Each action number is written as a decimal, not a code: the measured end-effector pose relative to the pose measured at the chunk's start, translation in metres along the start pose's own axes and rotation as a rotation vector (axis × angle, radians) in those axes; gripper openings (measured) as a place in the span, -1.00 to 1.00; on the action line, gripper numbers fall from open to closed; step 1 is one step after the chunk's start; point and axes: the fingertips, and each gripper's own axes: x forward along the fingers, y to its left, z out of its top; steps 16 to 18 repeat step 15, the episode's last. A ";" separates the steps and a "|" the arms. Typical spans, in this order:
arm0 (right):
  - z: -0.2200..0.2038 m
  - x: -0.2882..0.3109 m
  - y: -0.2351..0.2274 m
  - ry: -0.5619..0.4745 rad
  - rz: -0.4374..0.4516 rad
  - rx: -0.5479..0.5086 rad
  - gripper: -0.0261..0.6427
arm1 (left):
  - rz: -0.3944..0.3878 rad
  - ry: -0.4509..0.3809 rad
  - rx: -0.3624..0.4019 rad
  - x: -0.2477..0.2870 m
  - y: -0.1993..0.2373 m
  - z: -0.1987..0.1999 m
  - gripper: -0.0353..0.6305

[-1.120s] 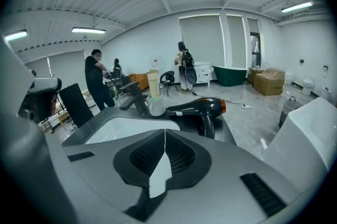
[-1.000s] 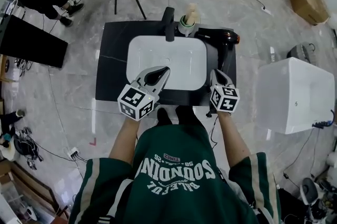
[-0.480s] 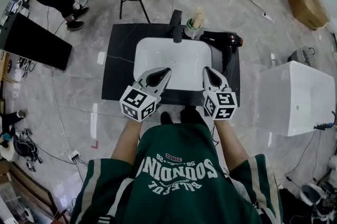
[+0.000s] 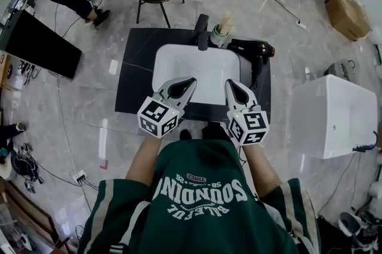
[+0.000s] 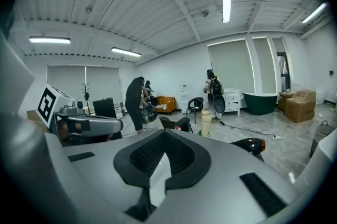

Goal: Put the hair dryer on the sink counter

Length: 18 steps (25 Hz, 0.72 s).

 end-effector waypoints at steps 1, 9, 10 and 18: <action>0.001 0.000 0.003 -0.003 0.004 0.001 -0.80 | 0.000 -0.002 0.001 -0.001 0.000 0.000 -0.85; 0.006 0.001 0.022 -0.008 0.032 -0.005 -0.80 | 0.003 -0.015 0.001 -0.014 0.001 0.001 -0.85; 0.007 0.002 0.024 -0.009 0.036 -0.006 -0.80 | 0.004 -0.018 0.002 -0.016 0.001 0.001 -0.85; 0.009 0.005 0.041 -0.011 0.065 -0.006 -0.80 | 0.022 -0.027 0.009 -0.030 0.007 0.003 -0.85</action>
